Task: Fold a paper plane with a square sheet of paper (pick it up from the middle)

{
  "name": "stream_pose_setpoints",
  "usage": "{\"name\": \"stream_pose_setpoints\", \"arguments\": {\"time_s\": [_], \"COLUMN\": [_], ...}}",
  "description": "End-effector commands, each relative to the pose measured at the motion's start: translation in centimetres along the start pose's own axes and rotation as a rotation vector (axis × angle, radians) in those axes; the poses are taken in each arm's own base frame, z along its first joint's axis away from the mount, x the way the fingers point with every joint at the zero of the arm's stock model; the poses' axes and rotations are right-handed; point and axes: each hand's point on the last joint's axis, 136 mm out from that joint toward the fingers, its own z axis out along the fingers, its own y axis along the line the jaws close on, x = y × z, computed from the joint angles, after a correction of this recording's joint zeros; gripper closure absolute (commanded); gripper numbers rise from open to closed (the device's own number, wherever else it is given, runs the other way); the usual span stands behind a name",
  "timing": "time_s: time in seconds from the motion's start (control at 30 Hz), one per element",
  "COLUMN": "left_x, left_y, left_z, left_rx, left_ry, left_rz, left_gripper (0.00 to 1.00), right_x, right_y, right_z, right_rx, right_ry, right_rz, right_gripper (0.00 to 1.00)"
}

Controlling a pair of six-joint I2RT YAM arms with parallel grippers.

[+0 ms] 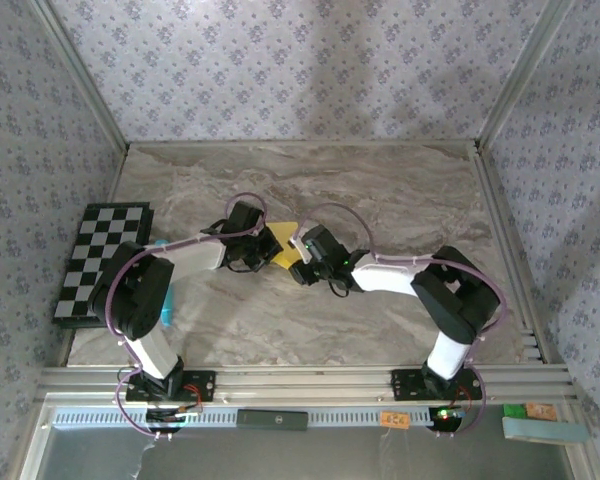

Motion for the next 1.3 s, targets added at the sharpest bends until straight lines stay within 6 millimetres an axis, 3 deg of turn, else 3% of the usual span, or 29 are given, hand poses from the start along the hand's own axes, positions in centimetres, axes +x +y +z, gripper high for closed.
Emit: {"name": "stream_pose_setpoints", "arguments": {"time_s": [0.0,0.6,1.03,1.27], "left_x": [-0.1,0.0,0.0,0.0], "left_y": [-1.1,-1.1,-1.3,-1.5], "left_z": [-0.8,-0.9,-1.3,-1.6], "left_rx": [0.010,0.011,0.019,0.026], "left_ry": [-0.012,-0.009,-0.011,-0.012], "left_rz": [-0.012,-0.033,-0.043,-0.049], "left_gripper": [0.94,0.93,0.91,0.89], "right_x": [-0.3,1.0,1.5,1.6], "right_y": [0.3,0.8,0.6,0.1], "right_z": [0.5,1.6,1.8,1.9], "right_rx": [-0.009,-0.017,-0.009,0.019], "right_ry": [-0.026,-0.019,-0.020,-0.016], "right_rz": [-0.047,-0.076,-0.104,-0.110], "right_gripper": [0.53,0.52,0.62,0.63]}}
